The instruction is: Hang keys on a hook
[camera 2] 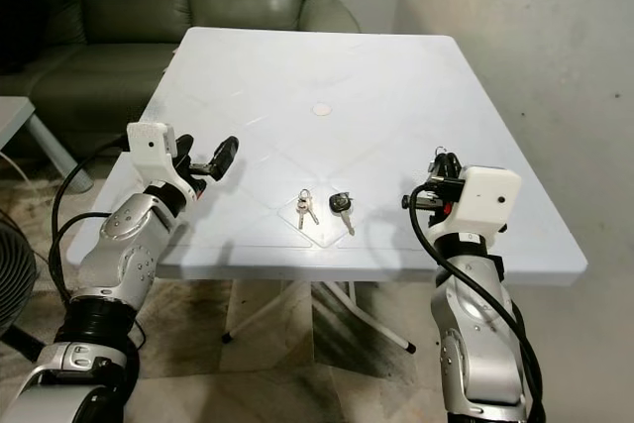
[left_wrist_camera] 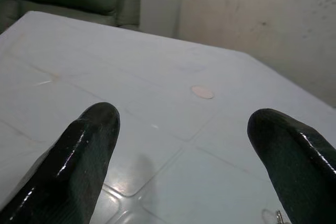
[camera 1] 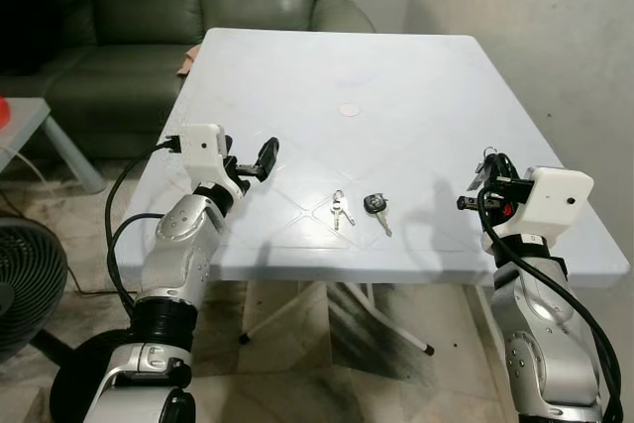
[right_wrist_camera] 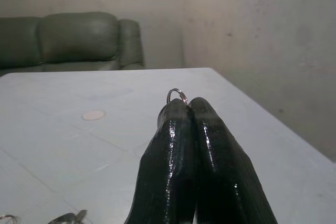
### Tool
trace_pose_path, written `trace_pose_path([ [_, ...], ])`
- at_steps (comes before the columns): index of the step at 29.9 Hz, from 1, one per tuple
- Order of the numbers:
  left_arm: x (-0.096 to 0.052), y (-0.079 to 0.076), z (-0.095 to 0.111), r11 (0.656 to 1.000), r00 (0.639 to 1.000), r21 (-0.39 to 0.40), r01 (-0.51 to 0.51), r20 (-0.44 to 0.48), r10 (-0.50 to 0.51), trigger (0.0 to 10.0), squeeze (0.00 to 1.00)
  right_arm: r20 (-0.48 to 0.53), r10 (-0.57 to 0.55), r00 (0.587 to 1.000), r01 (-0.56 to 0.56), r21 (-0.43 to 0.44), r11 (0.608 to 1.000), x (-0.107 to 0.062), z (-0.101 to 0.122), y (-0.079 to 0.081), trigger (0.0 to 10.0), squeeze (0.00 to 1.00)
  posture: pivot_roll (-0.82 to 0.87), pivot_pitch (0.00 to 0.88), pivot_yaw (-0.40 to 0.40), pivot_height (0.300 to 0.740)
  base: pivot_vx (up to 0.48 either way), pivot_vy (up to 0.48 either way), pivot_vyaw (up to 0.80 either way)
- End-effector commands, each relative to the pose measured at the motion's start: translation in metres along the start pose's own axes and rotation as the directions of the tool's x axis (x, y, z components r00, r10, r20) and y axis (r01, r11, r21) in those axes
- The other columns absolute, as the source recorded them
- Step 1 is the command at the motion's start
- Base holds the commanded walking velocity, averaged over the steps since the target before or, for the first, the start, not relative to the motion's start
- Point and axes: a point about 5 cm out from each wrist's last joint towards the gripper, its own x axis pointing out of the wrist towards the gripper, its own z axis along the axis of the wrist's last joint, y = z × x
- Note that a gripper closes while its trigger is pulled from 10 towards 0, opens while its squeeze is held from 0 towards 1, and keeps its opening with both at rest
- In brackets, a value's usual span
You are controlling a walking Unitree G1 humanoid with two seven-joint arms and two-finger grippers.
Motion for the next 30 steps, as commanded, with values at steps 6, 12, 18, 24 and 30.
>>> trace_pose_path([
  [6,0.0025,0.0069,0.0059,0.998,0.998,0.021,-0.065,0.0,0.065,10.0,0.0,-0.011,0.006,1.0,-0.006,0.003,1.0,-0.001,-0.0024,0.0031,10.0,0.0,-0.09,0.03,0.016,0.727,0.0,0.0,-0.77],
  [12,0.0022,0.0059,0.0089,0.997,0.998,0.055,-0.057,0.021,0.056,10.0,0.0,-0.01,-0.001,1.0,0.001,0.001,1.0,-0.001,-0.002,0.0007,10.0,0.0,-0.09,0.032,0.018,0.727,0.0,0.0,-0.77],
  [18,0.0023,0.002,0.0119,0.995,0.999,0.095,-0.027,0.034,0.024,10.0,0.0,-0.01,-0.007,1.0,0.007,-0.001,1.0,-0.0007,-0.0022,0.0,10.0,0.0,-0.09,0.036,0.019,0.727,0.0,0.0,-0.77],
  [24,0.001,0.0006,0.0088,0.992,1.0,0.124,-0.011,0.015,0.009,10.0,0.0,-0.013,-0.01,1.0,0.01,-0.003,1.0,-0.0013,-0.0024,-0.0005,10.0,0.0,-0.09,0.051,0.022,0.727,0.0,0.0,-0.77],
  [30,0.0009,-0.0008,0.0089,0.991,1.0,0.131,0.002,0.017,-0.004,10.0,0.0,-0.012,-0.022,1.0,0.022,-0.009,1.0,-0.0015,-0.002,-0.0028,10.0,0.0,-0.09,0.051,0.025,0.727,0.0,0.0,-0.77],
])
